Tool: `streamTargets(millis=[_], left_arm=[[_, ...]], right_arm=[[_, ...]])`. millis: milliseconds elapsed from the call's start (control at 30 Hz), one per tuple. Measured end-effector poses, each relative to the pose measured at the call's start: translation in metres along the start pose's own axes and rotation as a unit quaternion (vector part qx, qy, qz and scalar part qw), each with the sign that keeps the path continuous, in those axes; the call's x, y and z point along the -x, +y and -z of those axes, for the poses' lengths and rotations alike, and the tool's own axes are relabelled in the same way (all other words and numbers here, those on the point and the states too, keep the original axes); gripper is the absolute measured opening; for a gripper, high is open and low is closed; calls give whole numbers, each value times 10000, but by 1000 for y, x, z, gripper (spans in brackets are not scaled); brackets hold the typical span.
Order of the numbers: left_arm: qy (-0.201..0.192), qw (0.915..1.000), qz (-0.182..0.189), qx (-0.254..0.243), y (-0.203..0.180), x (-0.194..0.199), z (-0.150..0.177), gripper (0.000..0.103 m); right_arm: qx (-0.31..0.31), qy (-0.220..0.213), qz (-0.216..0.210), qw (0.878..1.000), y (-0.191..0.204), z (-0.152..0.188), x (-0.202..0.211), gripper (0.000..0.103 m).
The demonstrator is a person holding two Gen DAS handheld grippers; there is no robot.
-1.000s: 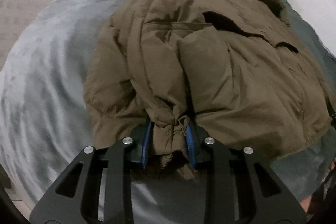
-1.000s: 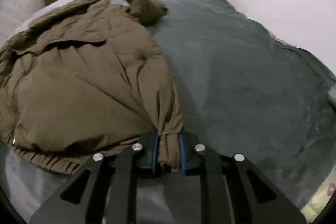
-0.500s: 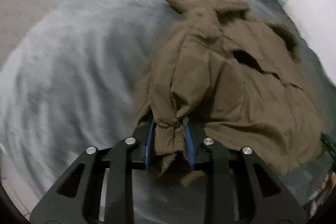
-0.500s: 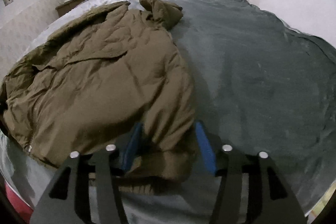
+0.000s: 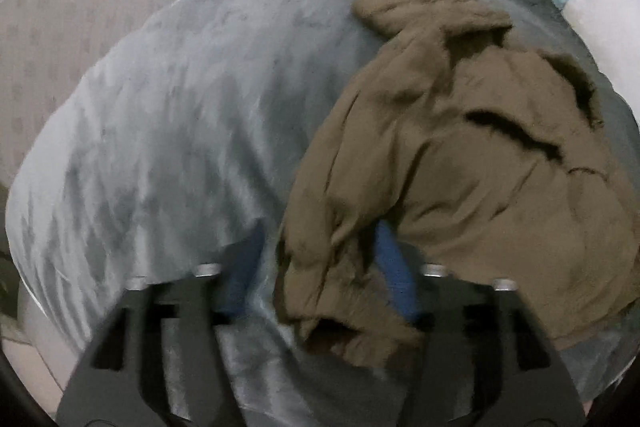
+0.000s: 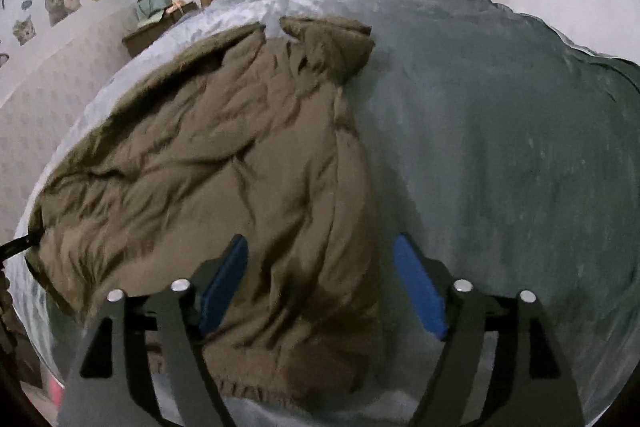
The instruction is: Fold large clothes
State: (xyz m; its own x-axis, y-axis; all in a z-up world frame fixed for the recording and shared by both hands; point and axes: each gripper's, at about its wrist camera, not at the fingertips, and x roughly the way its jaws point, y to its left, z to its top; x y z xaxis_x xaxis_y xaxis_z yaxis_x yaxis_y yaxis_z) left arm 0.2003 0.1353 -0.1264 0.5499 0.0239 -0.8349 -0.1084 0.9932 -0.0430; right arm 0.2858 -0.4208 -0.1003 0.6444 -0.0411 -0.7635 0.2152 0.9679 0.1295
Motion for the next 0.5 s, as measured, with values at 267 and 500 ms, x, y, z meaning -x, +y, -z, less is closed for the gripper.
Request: streamTargets(millis=[267, 500], left_arm=[[-115, 9977, 2, -661, -57, -17, -80, 74], [385, 9867, -286, -1550, -110, -84, -156, 69]], right_arm=[[463, -102, 322, 9984, 12, -58, -30, 80], [874, 383, 659, 9933, 10, -130, -108, 80]])
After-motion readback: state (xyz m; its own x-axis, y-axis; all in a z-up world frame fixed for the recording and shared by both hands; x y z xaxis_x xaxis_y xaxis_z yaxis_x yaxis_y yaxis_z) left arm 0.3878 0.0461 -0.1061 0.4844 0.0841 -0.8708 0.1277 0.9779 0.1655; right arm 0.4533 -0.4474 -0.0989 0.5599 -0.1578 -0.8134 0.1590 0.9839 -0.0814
